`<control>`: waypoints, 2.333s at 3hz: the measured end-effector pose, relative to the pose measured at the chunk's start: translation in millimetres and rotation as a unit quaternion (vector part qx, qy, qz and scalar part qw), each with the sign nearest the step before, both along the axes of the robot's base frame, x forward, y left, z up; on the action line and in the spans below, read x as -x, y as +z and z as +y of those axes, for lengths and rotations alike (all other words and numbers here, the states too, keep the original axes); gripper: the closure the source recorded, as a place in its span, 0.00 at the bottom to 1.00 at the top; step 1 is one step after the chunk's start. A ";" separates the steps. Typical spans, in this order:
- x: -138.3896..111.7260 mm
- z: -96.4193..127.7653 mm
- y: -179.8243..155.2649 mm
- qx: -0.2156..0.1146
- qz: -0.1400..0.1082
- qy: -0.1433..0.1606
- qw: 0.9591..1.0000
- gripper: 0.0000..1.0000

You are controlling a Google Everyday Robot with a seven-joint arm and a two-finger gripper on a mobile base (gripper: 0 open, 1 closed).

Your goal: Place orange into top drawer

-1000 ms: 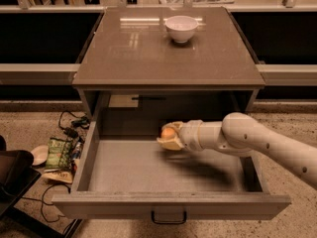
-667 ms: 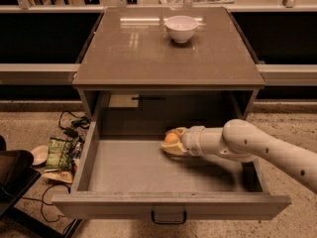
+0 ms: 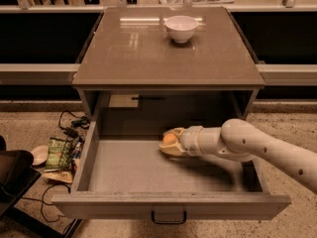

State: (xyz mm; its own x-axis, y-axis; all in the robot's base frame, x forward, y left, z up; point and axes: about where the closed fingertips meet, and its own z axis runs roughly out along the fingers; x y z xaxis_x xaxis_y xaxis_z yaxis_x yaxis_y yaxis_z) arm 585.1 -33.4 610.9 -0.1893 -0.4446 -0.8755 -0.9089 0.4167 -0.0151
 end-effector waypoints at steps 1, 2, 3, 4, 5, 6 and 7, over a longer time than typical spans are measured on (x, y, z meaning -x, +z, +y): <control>0.4 1.8 -0.3 0.000 0.000 0.002 1.000 0.27; 0.8 3.9 -0.7 -0.001 0.001 0.003 1.000 0.04; 1.0 4.8 -0.9 -0.001 0.001 0.004 1.000 0.00; 6.5 -2.9 8.5 -0.010 -0.004 0.012 1.000 0.00; 26.8 -33.8 37.5 -0.002 -0.003 0.034 0.999 0.00; 75.7 -75.8 68.0 0.047 0.020 0.067 0.996 0.00; 103.8 -110.4 126.8 0.131 0.032 0.090 0.987 0.00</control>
Offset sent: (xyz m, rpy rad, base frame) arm -0.0003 0.0015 -0.0003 0.0007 0.0007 0.0026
